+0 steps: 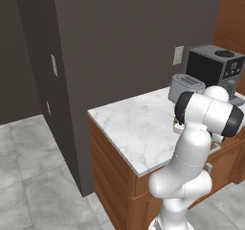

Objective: Pick the cinnamon and honey bottle from the cabinet and place them next to the mug.

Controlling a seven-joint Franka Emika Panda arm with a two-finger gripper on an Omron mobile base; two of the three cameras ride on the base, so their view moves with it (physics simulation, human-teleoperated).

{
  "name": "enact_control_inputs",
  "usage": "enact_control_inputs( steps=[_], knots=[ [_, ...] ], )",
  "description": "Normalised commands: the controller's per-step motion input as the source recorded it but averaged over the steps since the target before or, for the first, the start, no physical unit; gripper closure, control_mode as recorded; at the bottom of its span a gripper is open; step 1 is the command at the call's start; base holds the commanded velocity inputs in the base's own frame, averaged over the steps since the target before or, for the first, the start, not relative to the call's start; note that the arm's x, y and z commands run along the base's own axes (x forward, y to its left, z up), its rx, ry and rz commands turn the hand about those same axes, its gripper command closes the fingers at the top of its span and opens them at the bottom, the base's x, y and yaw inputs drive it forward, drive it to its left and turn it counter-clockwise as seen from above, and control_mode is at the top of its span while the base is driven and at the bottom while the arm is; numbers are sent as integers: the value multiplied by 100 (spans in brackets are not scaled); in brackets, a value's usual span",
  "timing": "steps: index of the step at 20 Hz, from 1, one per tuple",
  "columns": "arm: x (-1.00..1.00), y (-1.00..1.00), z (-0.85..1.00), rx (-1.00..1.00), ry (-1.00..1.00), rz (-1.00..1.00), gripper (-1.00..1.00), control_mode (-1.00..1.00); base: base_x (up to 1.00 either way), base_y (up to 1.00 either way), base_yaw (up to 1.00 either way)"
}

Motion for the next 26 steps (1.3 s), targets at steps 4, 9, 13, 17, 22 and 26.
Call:
enact_control_inputs(
  steps=[4,9,13,17,22,26],
  knots=[
    [0,0,0,0,0,0,-100,-100,0,0,0],
    [0,0,0,0,0,0,-100,-100,0,0,0],
    [0,0,0,0,0,0,-100,-100,0,0,0],
    [0,0,0,0,0,0,-100,-100,0,0,0],
    [0,0,0,0,0,0,-100,-100,0,0,0],
    [0,0,7,0,0,0,-100,-100,0,0,0]
  ],
)
